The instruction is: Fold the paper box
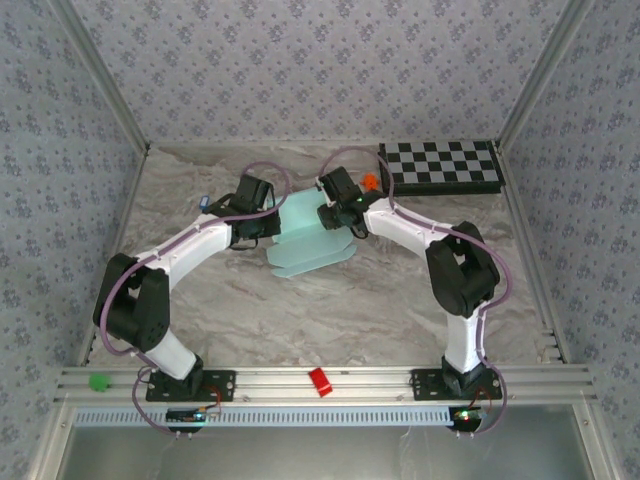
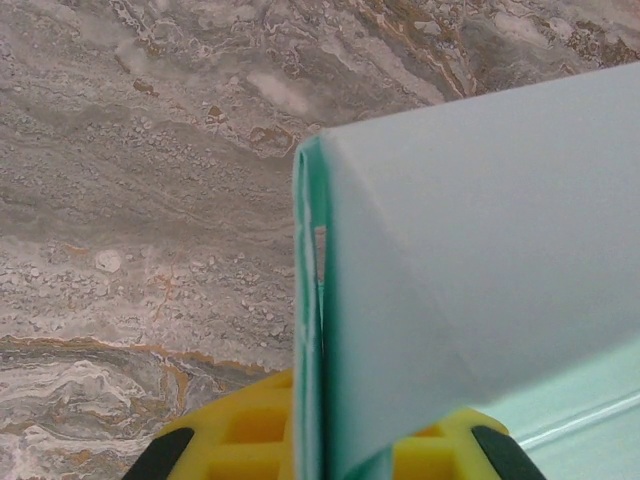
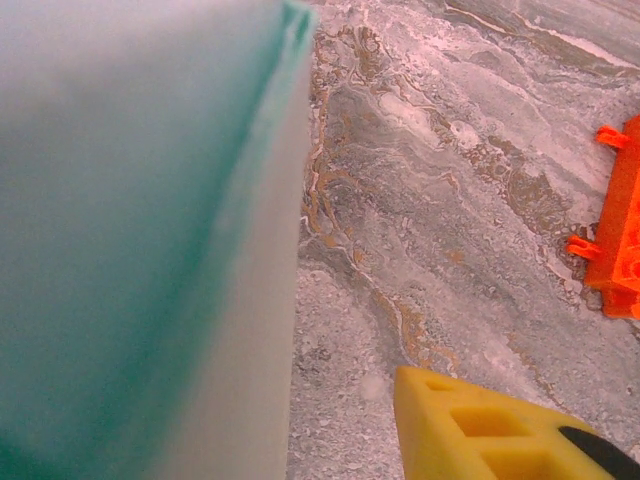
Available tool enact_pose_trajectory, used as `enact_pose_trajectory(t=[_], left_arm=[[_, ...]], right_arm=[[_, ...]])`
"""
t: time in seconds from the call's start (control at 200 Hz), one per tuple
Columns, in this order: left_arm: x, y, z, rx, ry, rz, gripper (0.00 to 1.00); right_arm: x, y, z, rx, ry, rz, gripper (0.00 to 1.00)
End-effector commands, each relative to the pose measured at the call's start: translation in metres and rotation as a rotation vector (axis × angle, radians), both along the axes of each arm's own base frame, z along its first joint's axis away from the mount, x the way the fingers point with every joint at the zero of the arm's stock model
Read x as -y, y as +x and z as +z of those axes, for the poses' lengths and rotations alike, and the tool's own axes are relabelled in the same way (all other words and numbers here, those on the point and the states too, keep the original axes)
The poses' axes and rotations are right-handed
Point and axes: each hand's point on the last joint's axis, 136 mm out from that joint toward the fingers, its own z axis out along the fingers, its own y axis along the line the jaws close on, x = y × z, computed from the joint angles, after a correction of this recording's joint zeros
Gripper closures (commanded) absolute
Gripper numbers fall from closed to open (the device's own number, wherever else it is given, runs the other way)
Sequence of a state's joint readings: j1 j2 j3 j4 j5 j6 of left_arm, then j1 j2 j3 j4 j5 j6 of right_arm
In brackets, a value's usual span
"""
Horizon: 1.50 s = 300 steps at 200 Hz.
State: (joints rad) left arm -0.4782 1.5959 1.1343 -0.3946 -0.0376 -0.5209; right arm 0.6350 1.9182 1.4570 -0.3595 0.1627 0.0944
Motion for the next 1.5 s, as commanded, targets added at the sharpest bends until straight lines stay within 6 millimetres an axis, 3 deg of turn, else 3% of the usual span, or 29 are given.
enact_pose_trajectory(t=[0.0,0.475,0.84,1.119,1.349,1.494], left_arm=[[0.0,0.003,0.003,-0.005,0.016,-0.008,1.0],[0.002,0.004,0.001,-0.01,0.021,-0.007,1.0],[-0.01,0.007,-0.006,-0.047,0.058,0.093,1.0],[-0.011,0.007,-0.006,-0.068,0.002,0.188,1.0],[-0.012,0.006,-0.001,-0.063,-0.114,0.352,1.0],[-0.009,0.001,0.006,-0.068,-0.187,0.443,1.0]], right_arm=[[0.002,-0.001,0.017,0.012,0.055,-0.004,0.56],[-0.01,-0.006,0.028,-0.022,0.19,0.061,0.5],[-0.011,-0.026,0.054,-0.019,0.238,0.163,0.44],[0.023,-0.036,0.09,-0.023,0.293,0.035,0.44],[0.068,-0.05,0.101,-0.027,0.302,-0.137,0.45],[0.083,-0.064,0.112,-0.029,0.361,-0.183,0.45]])
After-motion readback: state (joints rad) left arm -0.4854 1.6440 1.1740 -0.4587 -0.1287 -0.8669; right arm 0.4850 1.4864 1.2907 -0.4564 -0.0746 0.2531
